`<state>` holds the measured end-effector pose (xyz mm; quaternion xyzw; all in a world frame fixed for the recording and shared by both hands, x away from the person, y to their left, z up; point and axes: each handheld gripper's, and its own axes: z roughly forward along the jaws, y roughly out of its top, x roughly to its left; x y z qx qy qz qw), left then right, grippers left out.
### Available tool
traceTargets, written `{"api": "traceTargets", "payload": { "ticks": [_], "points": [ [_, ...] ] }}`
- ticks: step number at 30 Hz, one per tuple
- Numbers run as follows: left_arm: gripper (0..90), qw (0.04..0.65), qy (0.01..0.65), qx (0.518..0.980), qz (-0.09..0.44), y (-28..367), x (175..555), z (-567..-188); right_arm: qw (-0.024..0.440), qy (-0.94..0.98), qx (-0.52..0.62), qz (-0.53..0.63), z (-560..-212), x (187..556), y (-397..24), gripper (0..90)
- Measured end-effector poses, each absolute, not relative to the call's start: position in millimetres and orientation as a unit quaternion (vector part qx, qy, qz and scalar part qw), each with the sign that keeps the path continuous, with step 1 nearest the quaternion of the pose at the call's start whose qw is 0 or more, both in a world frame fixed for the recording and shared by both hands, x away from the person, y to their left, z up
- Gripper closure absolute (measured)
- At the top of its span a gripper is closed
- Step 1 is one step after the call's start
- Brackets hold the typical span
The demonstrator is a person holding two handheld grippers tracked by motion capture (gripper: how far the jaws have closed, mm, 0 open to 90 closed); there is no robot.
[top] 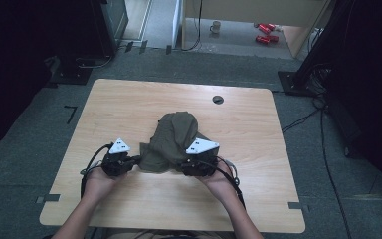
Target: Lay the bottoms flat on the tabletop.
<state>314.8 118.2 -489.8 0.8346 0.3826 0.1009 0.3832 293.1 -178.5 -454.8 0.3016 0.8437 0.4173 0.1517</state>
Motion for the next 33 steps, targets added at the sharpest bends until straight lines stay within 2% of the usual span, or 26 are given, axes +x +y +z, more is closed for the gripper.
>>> {"api": "traceTargets", "payload": {
  "ticks": [7, 13, 18, 21, 24, 33],
  "points": [
    [89.7, 0.387, 0.388, 0.831, 0.101, 122, 315, -488, 0.147, 0.854, 0.291, 0.406, -461, 299, -160, 41.9],
    [89.6, 0.382, 0.384, 0.835, 0.099, 120, 314, -489, 0.158, 0.859, 0.287, 0.394, -465, 297, -151, 36.3],
    [89.5, 0.383, 0.38, 0.836, 0.1, 118, 314, -489, 0.174, 0.865, 0.291, 0.369, -475, 302, -146, 49.5],
    [89.6, 0.382, 0.38, 0.836, 0.101, 119, 314, -489, 0.193, 0.866, 0.295, 0.355, -476, 303, -146, 68.8],
    [89.6, 0.381, 0.381, 0.837, 0.1, 120, 315, -490, 0.189, 0.863, 0.306, 0.356, -472, 304, -148, 82.7],
    [89.5, 0.387, 0.384, 0.832, 0.1, 123, 316, -489, 0.181, 0.848, 0.325, 0.378, -452, 309, -164, 85.9]
  ]
}}
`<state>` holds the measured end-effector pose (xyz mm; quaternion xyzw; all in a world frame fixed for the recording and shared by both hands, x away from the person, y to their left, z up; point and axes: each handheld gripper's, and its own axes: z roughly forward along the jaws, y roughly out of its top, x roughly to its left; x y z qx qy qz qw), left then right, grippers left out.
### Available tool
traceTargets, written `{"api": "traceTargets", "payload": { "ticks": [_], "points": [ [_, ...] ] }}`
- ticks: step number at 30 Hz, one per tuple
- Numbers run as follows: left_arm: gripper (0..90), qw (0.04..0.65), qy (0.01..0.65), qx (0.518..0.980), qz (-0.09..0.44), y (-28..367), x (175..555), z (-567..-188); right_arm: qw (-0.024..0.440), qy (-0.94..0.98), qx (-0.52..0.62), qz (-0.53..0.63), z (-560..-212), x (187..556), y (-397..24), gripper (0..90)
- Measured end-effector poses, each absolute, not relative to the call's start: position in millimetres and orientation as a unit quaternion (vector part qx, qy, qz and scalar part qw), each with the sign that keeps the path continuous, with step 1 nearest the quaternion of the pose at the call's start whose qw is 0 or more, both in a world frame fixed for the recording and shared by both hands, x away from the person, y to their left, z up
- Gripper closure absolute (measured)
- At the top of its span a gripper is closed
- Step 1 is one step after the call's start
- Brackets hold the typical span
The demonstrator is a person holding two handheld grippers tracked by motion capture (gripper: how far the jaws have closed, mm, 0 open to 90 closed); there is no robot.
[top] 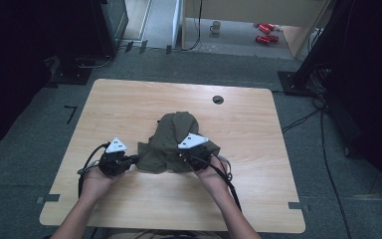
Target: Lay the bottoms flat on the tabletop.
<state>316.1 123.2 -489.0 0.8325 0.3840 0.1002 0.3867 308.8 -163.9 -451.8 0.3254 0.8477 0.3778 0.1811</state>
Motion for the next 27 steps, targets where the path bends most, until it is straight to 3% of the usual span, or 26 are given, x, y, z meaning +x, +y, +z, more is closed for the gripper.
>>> {"api": "traceTargets", "payload": {
  "ticks": [11, 27],
  "points": [
    [89.5, 0.389, 0.389, 0.829, 0.103, 128, 317, -487, 0.191, 0.81, 0.387, 0.398, -430, 319, -206, 86.8],
    [89.6, 0.39, 0.414, 0.814, 0.115, 148, 322, -486, 0.191, 0.763, 0.458, 0.415, -431, 325, -271, 86.5]
  ]
}}
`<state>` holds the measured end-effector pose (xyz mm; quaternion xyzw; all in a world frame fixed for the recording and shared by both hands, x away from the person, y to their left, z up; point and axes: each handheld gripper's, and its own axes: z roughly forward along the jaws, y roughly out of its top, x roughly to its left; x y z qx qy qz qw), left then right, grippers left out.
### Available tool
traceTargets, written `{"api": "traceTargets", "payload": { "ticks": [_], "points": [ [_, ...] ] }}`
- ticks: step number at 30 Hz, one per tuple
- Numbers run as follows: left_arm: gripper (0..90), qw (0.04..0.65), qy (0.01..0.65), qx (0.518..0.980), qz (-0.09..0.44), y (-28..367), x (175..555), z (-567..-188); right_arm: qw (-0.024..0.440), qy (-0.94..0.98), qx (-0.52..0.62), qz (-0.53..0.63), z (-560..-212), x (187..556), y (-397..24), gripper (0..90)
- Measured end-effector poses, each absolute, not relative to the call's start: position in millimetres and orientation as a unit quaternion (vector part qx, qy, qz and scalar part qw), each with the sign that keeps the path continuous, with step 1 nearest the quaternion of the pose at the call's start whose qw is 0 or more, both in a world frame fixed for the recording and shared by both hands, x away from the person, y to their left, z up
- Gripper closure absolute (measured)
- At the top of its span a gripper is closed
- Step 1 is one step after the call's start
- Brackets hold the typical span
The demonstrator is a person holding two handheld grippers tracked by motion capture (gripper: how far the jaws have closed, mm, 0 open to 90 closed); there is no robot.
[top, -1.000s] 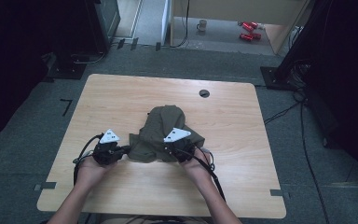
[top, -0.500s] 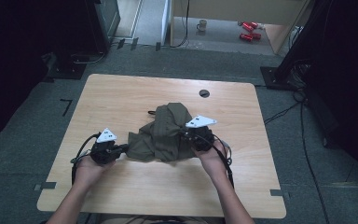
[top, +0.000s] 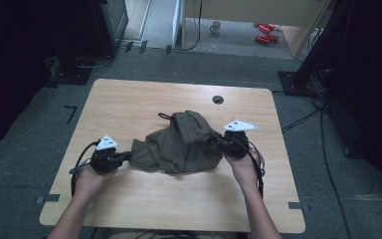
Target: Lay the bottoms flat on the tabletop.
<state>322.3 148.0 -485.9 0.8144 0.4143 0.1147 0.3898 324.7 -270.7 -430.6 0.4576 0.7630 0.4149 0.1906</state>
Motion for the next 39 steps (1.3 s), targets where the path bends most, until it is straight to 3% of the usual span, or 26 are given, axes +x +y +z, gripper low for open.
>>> {"api": "traceTargets", "payload": {
  "ticks": [21, 28, 35, 39],
  "points": [
    [89.0, 0.378, 0.446, 0.8, 0.132, 172, 341, -493, 0.156, 0.715, 0.544, 0.411, -482, 326, -342, 84.8],
    [88.1, 0.378, 0.447, 0.798, 0.142, 173, 342, -495, 0.182, 0.726, 0.53, 0.398, -493, 326, -347, 83.6],
    [71.4, 0.41, 0.446, 0.782, 0.147, 174, 335, -481, 0.182, 0.725, 0.533, 0.395, -497, 327, -347, 73.7],
    [65.8, 0.421, 0.434, 0.784, 0.143, 166, 326, -469, 0.184, 0.721, 0.526, 0.412, -492, 320, -347, 61.2]
  ]
}}
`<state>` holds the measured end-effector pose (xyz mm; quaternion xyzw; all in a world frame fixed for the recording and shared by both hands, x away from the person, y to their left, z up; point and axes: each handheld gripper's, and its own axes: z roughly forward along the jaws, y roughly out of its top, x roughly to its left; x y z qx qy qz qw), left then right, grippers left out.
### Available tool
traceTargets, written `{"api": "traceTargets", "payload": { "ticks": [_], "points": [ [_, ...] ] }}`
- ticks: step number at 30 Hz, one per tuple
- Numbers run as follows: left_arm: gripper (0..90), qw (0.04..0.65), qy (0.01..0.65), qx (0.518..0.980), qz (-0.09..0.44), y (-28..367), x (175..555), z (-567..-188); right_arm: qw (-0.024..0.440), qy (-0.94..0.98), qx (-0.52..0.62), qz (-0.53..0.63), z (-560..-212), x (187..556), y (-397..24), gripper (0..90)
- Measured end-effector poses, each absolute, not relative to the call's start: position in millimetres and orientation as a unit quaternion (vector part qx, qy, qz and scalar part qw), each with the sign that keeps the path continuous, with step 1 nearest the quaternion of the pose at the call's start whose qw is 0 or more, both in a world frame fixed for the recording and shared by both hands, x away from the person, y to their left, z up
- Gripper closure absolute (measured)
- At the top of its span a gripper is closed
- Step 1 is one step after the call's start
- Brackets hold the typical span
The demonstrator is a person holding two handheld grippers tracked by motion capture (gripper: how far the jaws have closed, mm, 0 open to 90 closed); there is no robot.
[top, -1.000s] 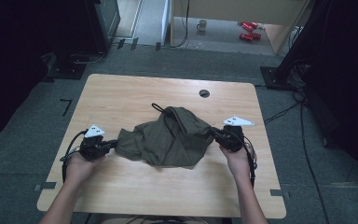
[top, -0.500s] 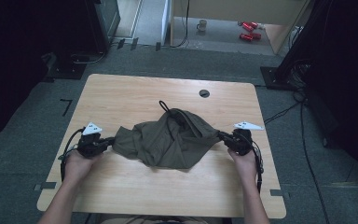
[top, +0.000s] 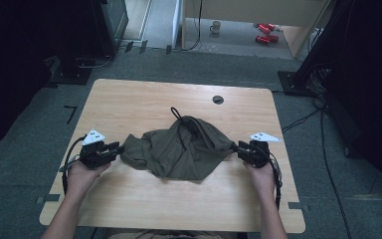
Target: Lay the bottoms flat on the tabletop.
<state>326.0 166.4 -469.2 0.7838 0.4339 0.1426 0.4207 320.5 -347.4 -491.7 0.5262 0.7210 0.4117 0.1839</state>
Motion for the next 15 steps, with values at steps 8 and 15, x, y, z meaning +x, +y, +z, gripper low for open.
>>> {"api": "traceTargets", "payload": {
  "ticks": [8, 15],
  "points": [
    [55.7, 0.435, 0.41, 0.792, 0.121, 143, 319, -463, 0.194, 0.729, 0.512, 0.411, -484, 312, -345, 55.2],
    [50.1, 0.441, 0.388, 0.802, 0.11, 122, 319, -464, 0.2, 0.719, 0.512, 0.425, -476, 302, -350, 53.6]
  ]
}}
